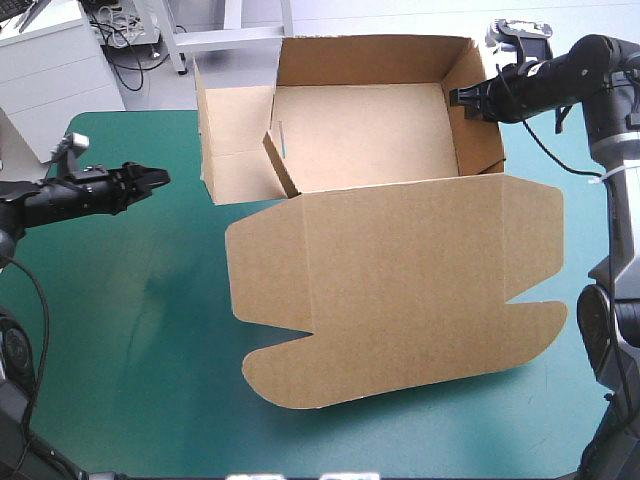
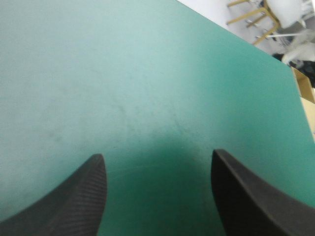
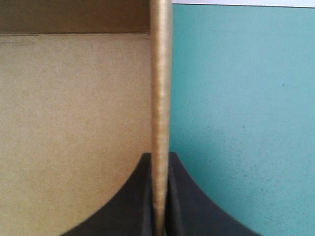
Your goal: Fold the box
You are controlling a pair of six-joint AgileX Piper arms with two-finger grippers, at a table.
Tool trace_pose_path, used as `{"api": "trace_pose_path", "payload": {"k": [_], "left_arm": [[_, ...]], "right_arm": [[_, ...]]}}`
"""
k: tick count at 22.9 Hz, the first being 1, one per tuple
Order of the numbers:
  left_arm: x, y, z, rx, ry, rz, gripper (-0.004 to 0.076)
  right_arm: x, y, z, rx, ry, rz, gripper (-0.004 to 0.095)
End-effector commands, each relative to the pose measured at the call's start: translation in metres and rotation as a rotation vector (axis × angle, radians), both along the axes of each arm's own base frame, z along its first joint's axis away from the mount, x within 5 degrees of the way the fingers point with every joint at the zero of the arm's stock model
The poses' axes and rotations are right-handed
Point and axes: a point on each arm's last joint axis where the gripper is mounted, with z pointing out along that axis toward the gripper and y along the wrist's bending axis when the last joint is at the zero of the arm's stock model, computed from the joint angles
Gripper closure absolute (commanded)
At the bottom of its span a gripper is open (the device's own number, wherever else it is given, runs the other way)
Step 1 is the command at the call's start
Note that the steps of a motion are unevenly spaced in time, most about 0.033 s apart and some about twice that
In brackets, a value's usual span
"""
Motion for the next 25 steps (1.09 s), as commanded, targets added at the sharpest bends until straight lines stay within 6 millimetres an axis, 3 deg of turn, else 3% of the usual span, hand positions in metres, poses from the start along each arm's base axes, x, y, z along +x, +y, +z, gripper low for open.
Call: {"api": "trace_pose_path", "payload": {"k": [1,6,14,19,23,25], "left_arm": [[0.011,-0.046,0.023,-0.093,-0.126,-0.077,0.0286],[0.021,-0.09,0.019,-0.184,-0.146,-0.148,0.0289],[0.014,-0.104,0.046,-0.503,-0.241,-0.25,0.029],[0.007,-0.111,0.059,-0.559,-0.259,-0.362,0.0293],[0.006,-0.121,0.082,-0.57,-0.298,-0.424,0.0293],[0.005,-0.131,0.103,-0.569,-0.337,-0.468,0.0293]], "right_arm": [[-0.021,0.002,0.034,0.07,-0.094,0.009,0.093],[-0.021,0.001,0.034,0.065,-0.095,0.009,0.093],[-0.021,0.0,0.033,0.045,-0.096,-0.001,0.0929],[-0.02,0.0,0.033,0.044,-0.098,-0.003,0.093],[-0.02,-0.001,0.033,0.034,-0.097,-0.009,0.0929],[-0.02,-0.001,0.033,0.034,-0.097,-0.009,0.093]]}}
